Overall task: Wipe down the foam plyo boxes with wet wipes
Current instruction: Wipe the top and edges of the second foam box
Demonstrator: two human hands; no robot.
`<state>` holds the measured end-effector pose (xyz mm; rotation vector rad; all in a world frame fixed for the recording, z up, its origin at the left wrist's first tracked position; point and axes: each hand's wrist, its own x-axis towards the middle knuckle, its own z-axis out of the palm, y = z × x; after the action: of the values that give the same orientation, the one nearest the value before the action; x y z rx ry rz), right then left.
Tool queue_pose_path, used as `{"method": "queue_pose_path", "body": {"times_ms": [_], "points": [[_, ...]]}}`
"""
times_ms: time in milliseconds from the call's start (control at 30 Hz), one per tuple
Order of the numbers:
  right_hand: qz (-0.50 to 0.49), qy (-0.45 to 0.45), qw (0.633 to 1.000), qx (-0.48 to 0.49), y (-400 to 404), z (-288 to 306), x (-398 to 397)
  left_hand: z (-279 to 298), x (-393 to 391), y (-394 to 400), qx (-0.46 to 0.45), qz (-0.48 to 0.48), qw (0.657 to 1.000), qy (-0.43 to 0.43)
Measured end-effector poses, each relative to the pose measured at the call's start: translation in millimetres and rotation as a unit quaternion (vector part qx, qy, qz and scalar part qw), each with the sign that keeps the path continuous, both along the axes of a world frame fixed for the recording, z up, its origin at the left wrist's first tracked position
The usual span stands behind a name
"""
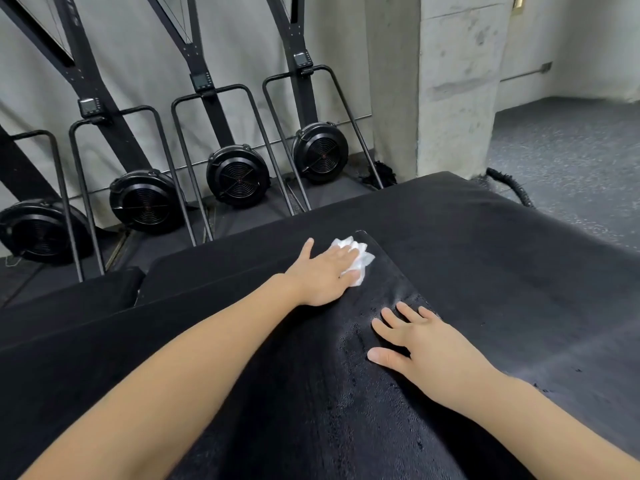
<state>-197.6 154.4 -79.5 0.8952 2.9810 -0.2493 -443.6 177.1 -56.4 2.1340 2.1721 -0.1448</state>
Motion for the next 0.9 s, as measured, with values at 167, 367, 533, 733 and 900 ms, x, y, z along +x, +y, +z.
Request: {"method": "queue_pose_path", "body": {"times_ms": [167,367,533,733,900], "points": [[0.0,0.003,1.0,0.009,2.6,-5.9,-0.8,-2.2,7.8,49.2,-0.021,0.106,0.994,0.018],[-0.01,0.007,1.0,-0.018,0.3,-1.3,-1.2,3.3,48.7,57.1,0.007,0.015,1.0,-0.009],[-0.001,0.008,1.0,0.01,2.9,-4.6,-1.8,-6.0,38.2,-17.2,0.014,-0.12,0.993,-0.007],[-0.009,0.012,1.0,0.017,6.0,-11.3,-2.9,-6.5,0.6,-37.9,-0.008,0.046,0.997,0.055],[-0.008,0.01,1.0,0.018,6.1,-10.2,-3.3,-5.9,42.1,31.1,-0.036,0.09,0.995,0.006]]}}
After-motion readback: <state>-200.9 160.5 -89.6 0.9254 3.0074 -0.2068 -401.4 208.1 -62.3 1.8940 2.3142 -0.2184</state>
